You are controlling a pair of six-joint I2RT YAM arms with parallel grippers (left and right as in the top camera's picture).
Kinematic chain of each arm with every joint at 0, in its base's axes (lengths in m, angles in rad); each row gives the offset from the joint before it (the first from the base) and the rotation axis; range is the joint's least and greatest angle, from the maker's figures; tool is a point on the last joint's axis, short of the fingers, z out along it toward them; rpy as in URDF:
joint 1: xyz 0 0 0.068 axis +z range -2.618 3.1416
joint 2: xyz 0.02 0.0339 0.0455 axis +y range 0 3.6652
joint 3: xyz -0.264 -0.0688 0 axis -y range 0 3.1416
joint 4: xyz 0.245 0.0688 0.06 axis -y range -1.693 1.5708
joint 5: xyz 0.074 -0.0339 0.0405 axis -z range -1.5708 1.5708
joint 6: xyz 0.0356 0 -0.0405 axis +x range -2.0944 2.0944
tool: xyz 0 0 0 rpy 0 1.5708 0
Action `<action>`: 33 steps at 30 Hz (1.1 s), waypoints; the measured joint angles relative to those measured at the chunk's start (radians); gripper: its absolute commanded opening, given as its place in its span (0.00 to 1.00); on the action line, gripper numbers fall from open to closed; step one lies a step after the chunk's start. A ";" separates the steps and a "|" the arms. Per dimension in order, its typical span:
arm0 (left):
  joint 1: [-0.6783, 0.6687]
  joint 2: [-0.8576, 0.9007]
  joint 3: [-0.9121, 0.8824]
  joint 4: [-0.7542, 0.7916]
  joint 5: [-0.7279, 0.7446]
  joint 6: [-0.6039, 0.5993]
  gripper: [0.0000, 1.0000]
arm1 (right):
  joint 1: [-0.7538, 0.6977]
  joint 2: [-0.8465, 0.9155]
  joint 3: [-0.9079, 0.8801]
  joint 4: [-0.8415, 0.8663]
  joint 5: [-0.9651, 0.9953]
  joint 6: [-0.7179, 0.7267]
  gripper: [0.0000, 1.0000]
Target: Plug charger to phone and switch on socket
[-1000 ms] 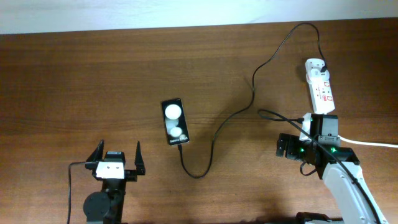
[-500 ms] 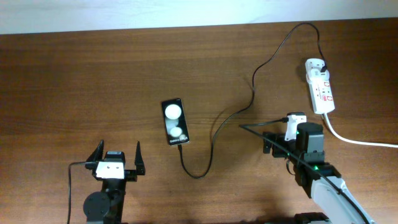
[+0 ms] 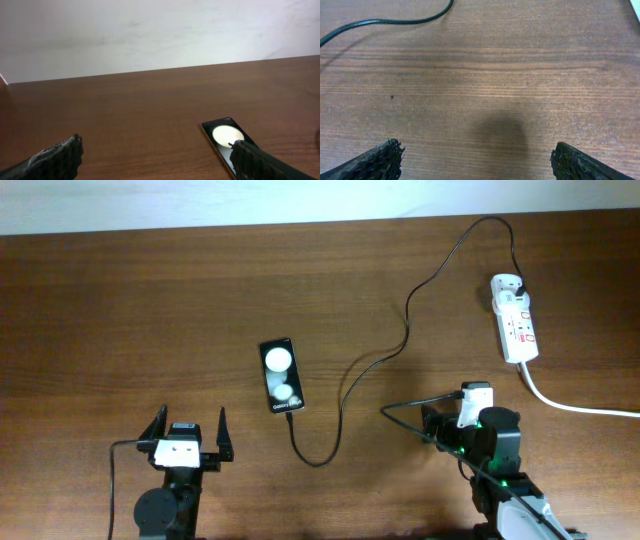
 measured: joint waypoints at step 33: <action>0.000 0.000 0.000 0.000 0.000 0.000 0.99 | 0.007 -0.855 -0.104 -0.296 -0.003 -0.016 0.99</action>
